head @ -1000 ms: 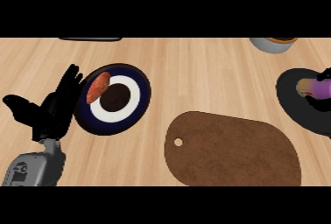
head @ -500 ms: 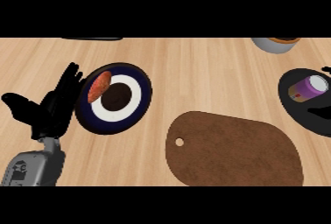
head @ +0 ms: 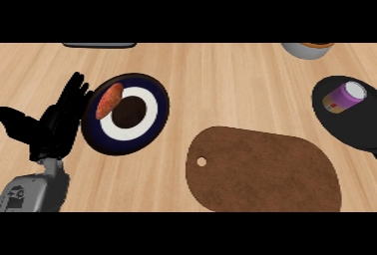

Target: Pick the can from the cutting board and place it in the pan

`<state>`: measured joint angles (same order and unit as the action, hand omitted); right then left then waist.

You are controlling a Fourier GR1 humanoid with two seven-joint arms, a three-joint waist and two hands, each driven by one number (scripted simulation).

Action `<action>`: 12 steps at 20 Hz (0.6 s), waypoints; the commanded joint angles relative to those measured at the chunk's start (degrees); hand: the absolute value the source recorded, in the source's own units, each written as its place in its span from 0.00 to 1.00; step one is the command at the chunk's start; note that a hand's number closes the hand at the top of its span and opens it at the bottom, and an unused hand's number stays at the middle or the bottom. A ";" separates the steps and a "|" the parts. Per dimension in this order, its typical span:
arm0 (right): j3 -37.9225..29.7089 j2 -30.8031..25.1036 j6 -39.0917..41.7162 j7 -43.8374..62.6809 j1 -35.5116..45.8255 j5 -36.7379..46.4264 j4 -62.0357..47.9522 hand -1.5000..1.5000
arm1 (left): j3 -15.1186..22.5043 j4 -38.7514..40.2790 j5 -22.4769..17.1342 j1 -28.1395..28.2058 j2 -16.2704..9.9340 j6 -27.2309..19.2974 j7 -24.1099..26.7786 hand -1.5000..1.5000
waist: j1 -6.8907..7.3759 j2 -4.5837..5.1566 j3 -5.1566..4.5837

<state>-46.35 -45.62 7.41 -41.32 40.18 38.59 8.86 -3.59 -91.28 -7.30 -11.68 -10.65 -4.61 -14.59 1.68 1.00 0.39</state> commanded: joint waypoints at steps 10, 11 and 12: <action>-5.81 -11.16 29.85 -12.22 -14.03 -7.95 -2.02 0.00 | -1.06 1.54 -0.13 1.26 0.12 0.25 1.71 0.50 | -1.62 -0.29 0.13; -6.00 -11.53 29.38 -11.05 -13.18 -8.34 -1.52 0.00 | -0.12 -0.89 -0.14 0.10 0.46 -0.16 -0.21 0.50 | -1.07 -0.36 0.19; -6.44 -12.35 30.10 -11.27 -13.94 -8.96 -1.32 0.00 | -0.70 -0.17 0.20 1.86 0.34 -0.21 1.37 0.50 | -1.05 -0.36 0.18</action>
<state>-52.10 -55.65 26.69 -45.35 29.40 30.90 7.19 -4.24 -90.99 -7.35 -10.49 -10.44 -4.53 -13.39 0.57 0.78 0.54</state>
